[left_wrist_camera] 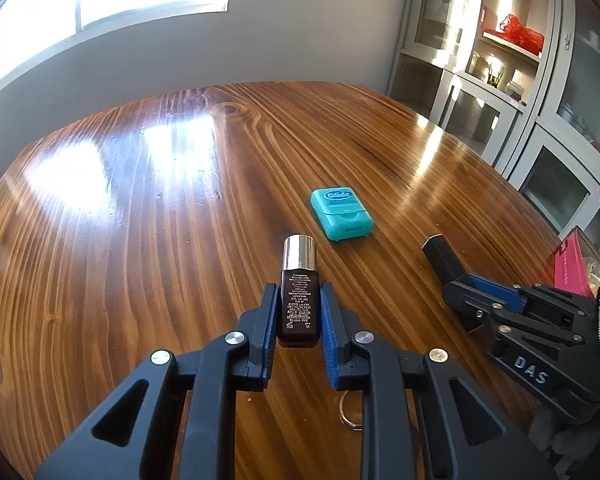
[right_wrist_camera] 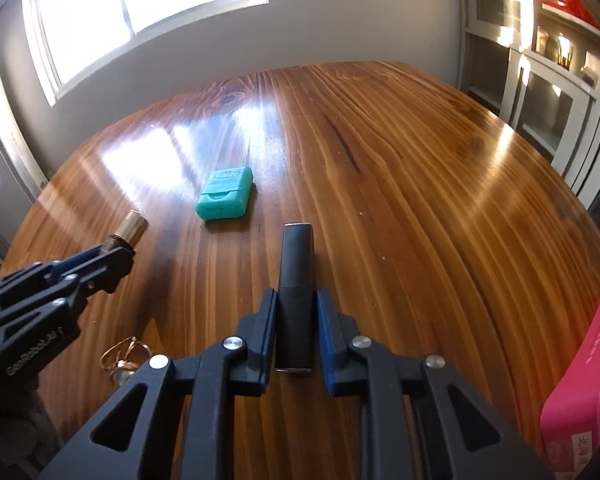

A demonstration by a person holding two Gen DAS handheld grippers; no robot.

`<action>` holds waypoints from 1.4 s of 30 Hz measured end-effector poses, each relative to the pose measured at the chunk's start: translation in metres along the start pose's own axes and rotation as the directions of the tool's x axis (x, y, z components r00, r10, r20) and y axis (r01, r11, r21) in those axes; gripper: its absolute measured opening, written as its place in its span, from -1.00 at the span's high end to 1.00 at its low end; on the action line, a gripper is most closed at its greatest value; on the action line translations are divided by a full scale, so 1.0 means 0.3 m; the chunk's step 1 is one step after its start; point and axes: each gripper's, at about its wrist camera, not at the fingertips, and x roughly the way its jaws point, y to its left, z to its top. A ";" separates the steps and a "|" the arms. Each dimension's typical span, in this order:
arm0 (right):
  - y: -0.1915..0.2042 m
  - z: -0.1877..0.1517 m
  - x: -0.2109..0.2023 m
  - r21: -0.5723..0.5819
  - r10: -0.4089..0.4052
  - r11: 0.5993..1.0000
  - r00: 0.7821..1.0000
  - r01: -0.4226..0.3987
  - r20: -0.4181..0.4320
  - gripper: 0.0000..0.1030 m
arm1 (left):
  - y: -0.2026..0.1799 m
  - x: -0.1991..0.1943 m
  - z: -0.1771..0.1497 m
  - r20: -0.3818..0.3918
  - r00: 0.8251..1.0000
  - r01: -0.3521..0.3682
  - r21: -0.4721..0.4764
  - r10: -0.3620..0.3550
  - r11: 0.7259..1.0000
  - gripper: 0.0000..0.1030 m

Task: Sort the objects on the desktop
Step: 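Close the left tool on the brown serum bottle while the right tool grasps the black tube, then lift the serum bottle and black tube with both tools, then carry serum bottle and black tube over the pink box and open both tools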

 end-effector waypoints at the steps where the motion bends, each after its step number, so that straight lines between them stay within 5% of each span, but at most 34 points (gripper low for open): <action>1: -0.002 -0.004 -0.011 0.003 0.008 1.000 1.000 -0.008 0.009 0.57 | 0.000 0.000 0.000 0.001 1.000 0.000 0.001 0.000 1.000 0.57; 15: -0.006 -0.055 -0.177 0.032 0.039 0.999 0.993 -0.042 0.112 0.57 | -0.045 -0.030 0.018 0.035 0.999 0.005 0.034 -0.006 0.999 0.57; 42: -0.104 -0.150 -0.379 0.098 -0.006 0.995 0.983 -0.013 0.183 0.57 | -0.175 -0.094 0.012 0.090 0.995 0.024 0.132 -0.036 0.991 0.57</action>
